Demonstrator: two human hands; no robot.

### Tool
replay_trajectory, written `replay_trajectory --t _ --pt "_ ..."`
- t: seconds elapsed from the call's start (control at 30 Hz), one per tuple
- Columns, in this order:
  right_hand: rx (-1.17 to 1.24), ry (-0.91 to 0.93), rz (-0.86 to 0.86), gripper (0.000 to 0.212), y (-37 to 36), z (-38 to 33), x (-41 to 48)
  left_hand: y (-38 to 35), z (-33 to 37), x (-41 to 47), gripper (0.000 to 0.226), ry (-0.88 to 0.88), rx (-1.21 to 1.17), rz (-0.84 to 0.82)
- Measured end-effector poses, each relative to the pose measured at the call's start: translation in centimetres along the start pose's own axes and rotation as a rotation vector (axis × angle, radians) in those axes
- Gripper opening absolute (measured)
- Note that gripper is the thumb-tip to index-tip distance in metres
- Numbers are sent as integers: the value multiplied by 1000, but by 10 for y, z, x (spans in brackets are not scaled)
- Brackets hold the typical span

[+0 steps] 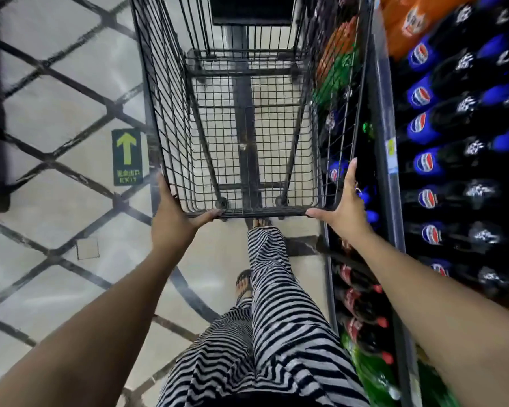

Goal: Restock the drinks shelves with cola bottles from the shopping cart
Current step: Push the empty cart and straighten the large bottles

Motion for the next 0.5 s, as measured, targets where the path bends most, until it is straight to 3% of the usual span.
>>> replay_trajectory --t 0.5 --pt "34 28 -31 137 27 -137 239 65 114 225 126 6 -54 23"
Point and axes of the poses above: each hand's wrist, its own x-axis towards the middle knuckle, its own y-axis out of the back of the hand, z = x × y, the point moved 4 cm from there along x, towards the middle knuckle, and after that the axes turned 14 degrees about x, right-handed, at the moved point
